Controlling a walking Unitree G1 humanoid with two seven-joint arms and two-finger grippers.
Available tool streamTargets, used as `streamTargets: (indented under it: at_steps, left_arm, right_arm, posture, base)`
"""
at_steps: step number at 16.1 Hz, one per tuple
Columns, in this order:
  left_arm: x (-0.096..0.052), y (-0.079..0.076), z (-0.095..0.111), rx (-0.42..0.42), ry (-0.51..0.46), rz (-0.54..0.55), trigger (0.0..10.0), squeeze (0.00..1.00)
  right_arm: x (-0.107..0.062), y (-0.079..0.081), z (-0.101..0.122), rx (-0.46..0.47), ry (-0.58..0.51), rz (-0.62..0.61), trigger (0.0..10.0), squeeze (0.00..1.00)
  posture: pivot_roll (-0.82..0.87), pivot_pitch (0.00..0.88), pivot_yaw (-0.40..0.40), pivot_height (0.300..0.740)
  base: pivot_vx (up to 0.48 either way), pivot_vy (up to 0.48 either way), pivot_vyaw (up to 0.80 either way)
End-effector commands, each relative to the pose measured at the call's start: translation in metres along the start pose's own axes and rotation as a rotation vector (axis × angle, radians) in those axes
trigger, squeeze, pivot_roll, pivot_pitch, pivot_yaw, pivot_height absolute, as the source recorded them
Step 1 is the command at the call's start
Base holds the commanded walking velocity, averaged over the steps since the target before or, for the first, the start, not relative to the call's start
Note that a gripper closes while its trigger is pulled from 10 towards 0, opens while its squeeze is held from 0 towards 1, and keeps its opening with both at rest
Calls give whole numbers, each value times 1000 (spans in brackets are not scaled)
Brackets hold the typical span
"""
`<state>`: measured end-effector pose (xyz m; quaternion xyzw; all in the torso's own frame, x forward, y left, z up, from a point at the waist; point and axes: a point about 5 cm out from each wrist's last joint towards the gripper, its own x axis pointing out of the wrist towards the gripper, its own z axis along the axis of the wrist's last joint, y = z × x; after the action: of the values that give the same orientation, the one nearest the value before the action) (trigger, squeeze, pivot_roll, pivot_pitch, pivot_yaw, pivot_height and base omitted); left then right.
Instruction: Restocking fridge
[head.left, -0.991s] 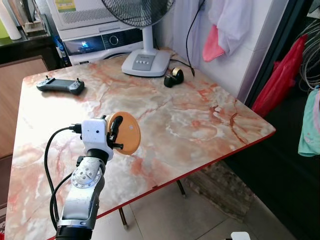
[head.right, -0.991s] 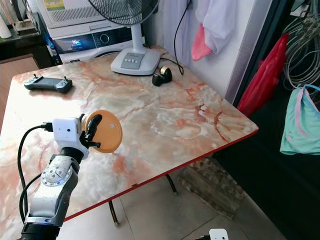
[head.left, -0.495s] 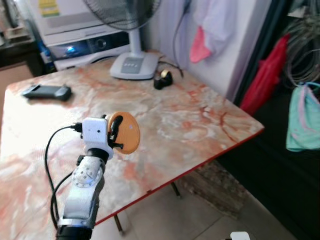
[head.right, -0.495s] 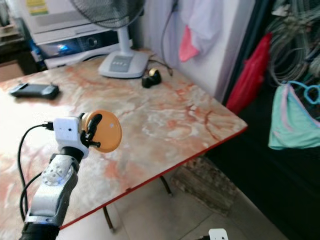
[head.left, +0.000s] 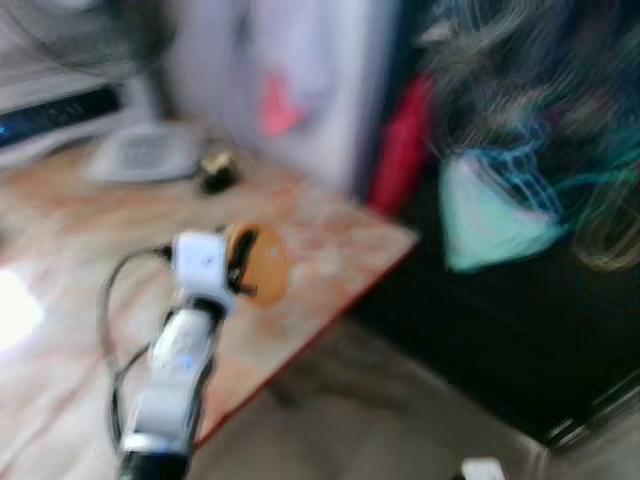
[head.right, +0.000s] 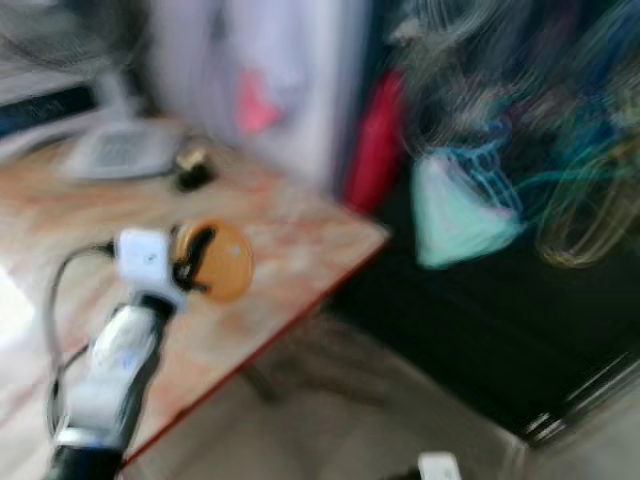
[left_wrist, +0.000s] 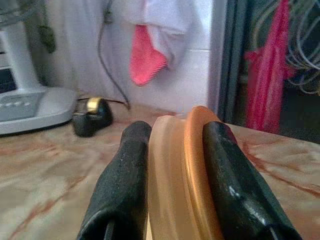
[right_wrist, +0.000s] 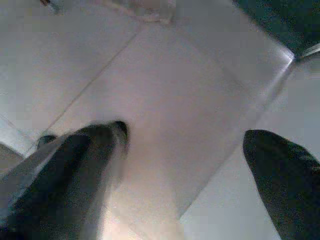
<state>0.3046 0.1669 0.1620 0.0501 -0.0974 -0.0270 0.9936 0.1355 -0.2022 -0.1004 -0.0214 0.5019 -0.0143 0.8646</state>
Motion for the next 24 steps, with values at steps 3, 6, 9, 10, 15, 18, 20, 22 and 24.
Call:
streamTargets:
  at_steps: [3, 6, 9, 10, 15, 18, 20, 22, 24]
  left_arm:
    - [2, -3, 7, -9, -33, -9, 10000, 0]
    - [3, -3, 8, -11, -36, -11, 10000, 0]
    - [5, -4, 8, -13, -41, -17, 10000, 0]
    - [5, -5, 8, -15, -42, -21, 10000, 0]
    - [6, -6, 7, -22, -38, -20, 10000, 0]
    - [7, -7, 6, -25, -34, -17, 10000, 0]
    - [8, -6, 5, -25, -32, -16, 10000, 0]
    - [9, -6, 5, -25, -32, -15, 10000, 0]
    - [9, -7, 5, -25, -32, -16, 10000, 0]
  right_arm:
    - [0, 1, 0, -1, 3, 20, 10000, 0]
    - [0, 1, 0, -1, 4, 24, 10000, 0]
    - [0, 2, 0, -9, 8, 41, 10000, 0]
    - [0, 2, 0, -10, 9, 42, 10000, 0]
    - [0, 2, -1, -14, 13, 56, 10000, 0]
    - [0, 3, 0, -15, 17, 76, 10000, 0]
    - [0, 3, 1, -17, 16, 80, 10000, 0]
    - [0, 3, 1, -17, 17, 81, 10000, 0]
    - [0, 3, 1, -17, 17, 81, 10000, 0]
  posture:
    - [29, 0, 24, 740]
    - [30, 0, 22, 740]
    - [27, 0, 23, 740]
    - [27, 0, 23, 740]
    - [28, 0, 19, 740]
    - [27, 0, 16, 740]
    - [28, 0, 15, 740]
    - [28, 0, 15, 740]
    - [28, 0, 15, 740]
  base:
    - [0, 0, -800]
    - [0, 0, -800]
    - [0, 0, -800]
    - [0, 0, -800]
    - [0, 0, -798]
    - [0, 0, -800]
    - [0, 0, -800]
    - [0, 0, -800]
    - [0, 0, -800]
